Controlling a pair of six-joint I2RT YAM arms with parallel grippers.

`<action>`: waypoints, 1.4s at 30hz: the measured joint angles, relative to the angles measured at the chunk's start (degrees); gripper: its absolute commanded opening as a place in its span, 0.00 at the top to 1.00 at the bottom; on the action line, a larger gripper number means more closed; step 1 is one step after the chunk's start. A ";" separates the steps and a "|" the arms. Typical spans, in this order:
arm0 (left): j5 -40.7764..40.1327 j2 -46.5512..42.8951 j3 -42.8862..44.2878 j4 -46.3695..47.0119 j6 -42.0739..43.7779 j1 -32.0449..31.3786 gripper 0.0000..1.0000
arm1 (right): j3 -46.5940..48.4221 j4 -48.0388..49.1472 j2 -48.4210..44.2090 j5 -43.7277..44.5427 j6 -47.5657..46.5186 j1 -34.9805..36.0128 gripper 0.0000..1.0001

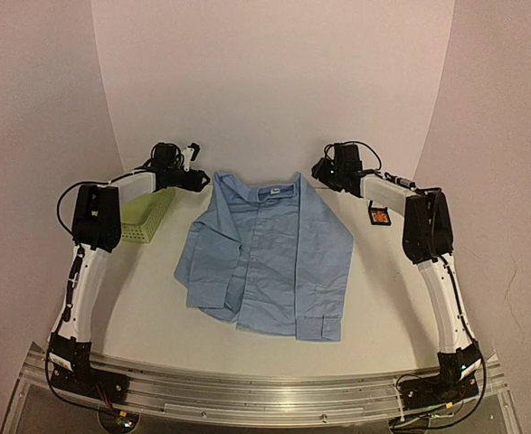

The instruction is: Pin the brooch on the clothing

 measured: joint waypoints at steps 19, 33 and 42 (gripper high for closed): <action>27.60 -51.54 -45.38 -30.77 60.15 -5.91 0.40 | -50.76 -10.33 -42.52 -6.71 -18.31 27.22 0.39; 26.36 -58.42 -76.97 -25.83 81.48 -7.12 0.31 | -56.09 -13.47 -34.22 5.23 -32.54 49.71 0.24; 26.37 -61.17 -80.52 -20.38 79.32 -8.70 0.32 | -53.85 -13.43 -28.33 12.50 -31.83 48.83 0.85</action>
